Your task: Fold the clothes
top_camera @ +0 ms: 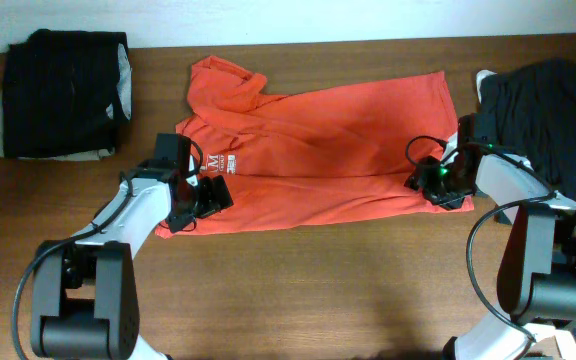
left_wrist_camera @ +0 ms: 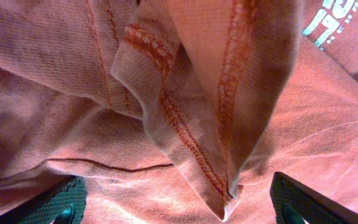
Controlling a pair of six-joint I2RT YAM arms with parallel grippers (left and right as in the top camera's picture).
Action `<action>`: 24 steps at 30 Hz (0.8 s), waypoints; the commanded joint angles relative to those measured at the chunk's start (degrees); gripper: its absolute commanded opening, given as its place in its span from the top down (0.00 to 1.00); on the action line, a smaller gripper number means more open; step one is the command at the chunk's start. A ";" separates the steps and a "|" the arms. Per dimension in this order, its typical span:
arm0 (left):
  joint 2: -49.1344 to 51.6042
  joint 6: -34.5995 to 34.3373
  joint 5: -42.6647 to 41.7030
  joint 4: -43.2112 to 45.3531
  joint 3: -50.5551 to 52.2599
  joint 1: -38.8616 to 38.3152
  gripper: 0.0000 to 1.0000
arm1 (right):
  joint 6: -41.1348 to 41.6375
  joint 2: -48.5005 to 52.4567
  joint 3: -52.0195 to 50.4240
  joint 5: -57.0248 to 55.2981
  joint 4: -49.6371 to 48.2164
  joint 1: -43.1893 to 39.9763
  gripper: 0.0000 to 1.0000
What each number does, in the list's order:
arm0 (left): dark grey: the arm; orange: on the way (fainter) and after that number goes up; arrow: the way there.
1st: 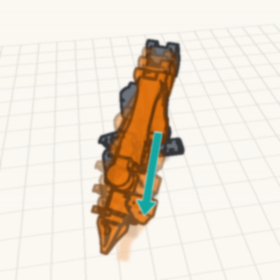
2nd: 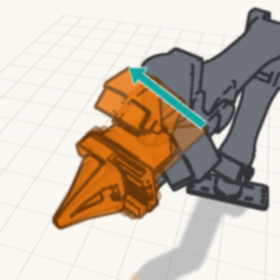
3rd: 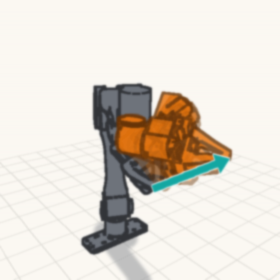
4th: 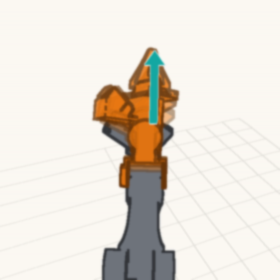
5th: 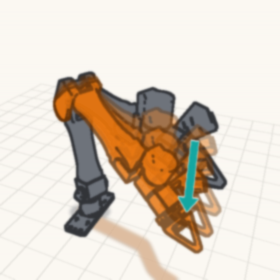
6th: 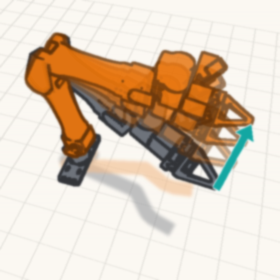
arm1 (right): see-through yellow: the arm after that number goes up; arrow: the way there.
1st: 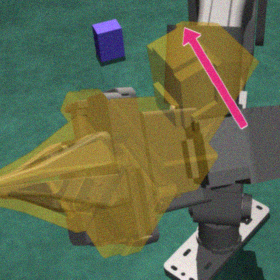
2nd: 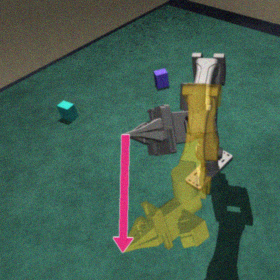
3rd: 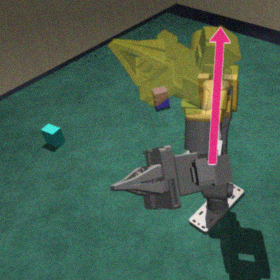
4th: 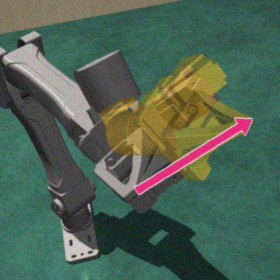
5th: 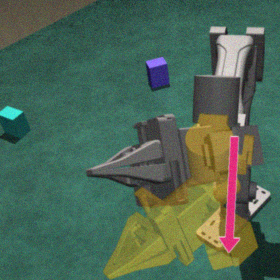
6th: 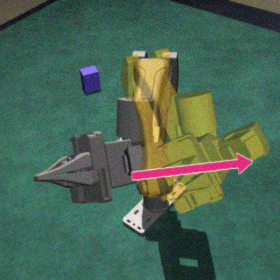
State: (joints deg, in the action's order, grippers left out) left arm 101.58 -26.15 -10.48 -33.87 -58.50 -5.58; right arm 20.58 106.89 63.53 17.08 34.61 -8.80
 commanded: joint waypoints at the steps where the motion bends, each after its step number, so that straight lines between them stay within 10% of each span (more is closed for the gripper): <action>1: 0.74 -0.42 10.32 -0.61 0.02 0.09 0.05 | -0.20 1.60 -0.37 -6.32 2.36 0.13 0.42; 8: 0.74 -1.64 15.04 -3.78 0.02 11.50 0.06 | -0.39 0.07 3.50 -13.55 11.21 0.11 0.44; 13: 0.74 -1.64 14.82 -4.66 0.02 13.90 0.06 | 1.14 -0.31 3.67 -18.78 10.78 -3.56 0.13; 16: 0.74 -1.62 14.80 -4.81 0.02 13.90 0.06 | -6.91 -0.31 3.67 -11.06 8.41 -8.59 0.14; 20: 0.74 -1.46 13.27 -5.03 0.02 13.90 0.06 | -6.88 -0.28 3.67 -11.30 6.34 -8.85 0.55; 24: 0.74 -1.16 11.52 -5.27 0.02 13.90 0.05 | -6.86 1.09 3.65 -11.72 5.57 -8.85 0.71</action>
State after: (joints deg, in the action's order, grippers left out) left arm 101.75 -27.05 2.13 -38.96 -58.50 8.23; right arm 13.67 107.02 66.13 5.26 40.51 -17.50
